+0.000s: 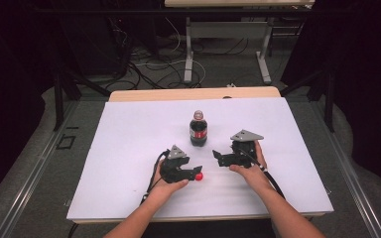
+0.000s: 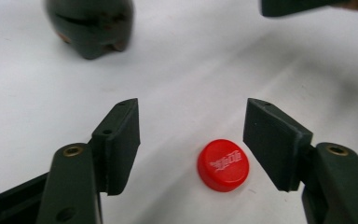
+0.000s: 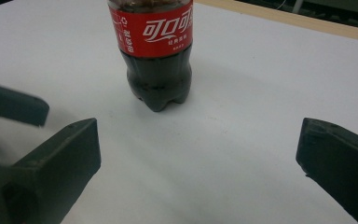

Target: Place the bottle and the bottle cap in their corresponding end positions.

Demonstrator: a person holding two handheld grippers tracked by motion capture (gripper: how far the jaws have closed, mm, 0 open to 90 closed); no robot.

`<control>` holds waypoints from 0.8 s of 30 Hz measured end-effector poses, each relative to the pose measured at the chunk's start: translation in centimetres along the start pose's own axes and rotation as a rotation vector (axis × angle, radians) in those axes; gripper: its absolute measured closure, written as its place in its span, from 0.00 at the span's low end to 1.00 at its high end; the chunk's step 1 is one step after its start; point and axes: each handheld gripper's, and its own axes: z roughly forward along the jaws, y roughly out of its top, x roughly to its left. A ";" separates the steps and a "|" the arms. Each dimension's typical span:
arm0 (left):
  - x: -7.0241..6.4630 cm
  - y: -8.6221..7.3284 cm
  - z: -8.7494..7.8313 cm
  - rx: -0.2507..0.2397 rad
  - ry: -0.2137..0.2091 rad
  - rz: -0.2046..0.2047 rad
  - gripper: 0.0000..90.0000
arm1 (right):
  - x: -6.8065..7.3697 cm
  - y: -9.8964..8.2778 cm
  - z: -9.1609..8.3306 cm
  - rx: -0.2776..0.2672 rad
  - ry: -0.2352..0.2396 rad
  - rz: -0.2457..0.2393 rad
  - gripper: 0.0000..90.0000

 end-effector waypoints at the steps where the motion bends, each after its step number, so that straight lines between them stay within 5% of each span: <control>1: 0.4 0.1 -0.5 -0.003 0.005 -0.006 0.37 | 0.0 -0.1 -0.3 -0.002 -0.001 0.006 0.00; 5: 2.3 -0.1 -2.3 -0.027 0.029 -0.021 0.33 | -0.1 -0.4 -1.4 -0.004 -0.012 0.013 0.00; 7: 3.1 -0.3 -3.1 -0.029 0.045 -0.060 0.33 | -0.1 -0.5 -1.9 -0.002 -0.015 0.023 0.00; 9: 4.1 -0.7 -3.8 -0.070 0.061 -0.054 0.33 | -0.2 -0.7 -2.4 0.004 -0.015 0.036 0.00; 24: 8.3 -2.0 -8.6 -0.121 0.181 -0.151 0.17 | -2.2 -3.3 -4.3 0.015 -0.076 0.069 0.00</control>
